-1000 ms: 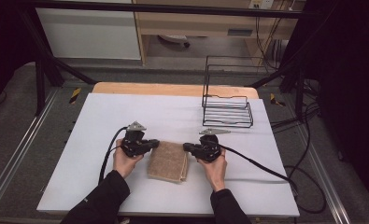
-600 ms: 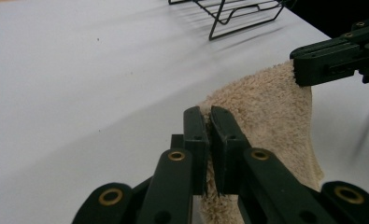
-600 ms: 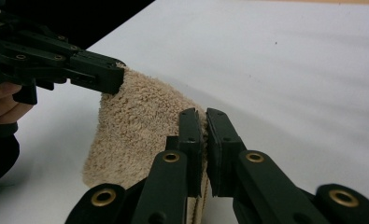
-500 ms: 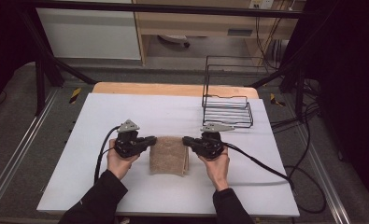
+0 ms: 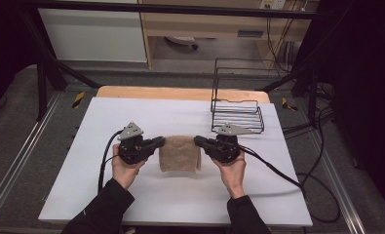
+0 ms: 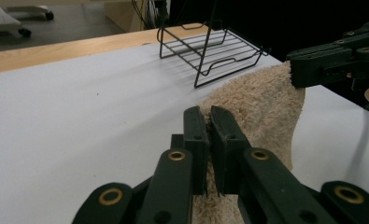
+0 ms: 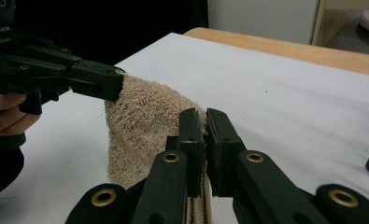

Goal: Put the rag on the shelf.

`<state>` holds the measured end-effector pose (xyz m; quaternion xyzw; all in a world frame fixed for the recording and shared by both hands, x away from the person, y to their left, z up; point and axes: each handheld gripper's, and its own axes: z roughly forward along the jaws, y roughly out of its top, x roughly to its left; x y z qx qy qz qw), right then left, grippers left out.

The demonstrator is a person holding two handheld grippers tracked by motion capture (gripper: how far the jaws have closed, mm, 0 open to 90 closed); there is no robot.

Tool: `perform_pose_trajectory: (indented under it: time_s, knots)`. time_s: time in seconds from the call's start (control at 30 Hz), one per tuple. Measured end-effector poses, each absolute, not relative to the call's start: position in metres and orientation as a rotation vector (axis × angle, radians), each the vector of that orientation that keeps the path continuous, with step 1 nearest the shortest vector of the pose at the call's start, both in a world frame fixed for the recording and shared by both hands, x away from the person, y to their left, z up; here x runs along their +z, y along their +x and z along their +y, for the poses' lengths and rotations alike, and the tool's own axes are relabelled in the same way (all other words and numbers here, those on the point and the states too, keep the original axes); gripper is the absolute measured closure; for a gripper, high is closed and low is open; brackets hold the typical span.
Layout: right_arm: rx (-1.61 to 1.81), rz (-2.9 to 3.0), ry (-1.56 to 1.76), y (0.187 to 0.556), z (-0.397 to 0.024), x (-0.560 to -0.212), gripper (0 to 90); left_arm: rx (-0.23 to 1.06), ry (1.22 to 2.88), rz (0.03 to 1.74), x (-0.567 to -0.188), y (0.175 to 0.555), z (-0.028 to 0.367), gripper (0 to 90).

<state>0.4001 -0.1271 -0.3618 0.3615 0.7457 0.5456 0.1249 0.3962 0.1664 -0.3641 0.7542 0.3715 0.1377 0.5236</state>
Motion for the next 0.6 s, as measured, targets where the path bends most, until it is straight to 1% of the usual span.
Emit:
perform_pose_trajectory:
  time_s: [0.6]
  knots:
    - [1.592, 2.075, 0.992, 0.391, -0.148, -0.333, 85.5, 0.365, 1.743, 0.82, -0.339, 0.398, 0.147, 84.8]
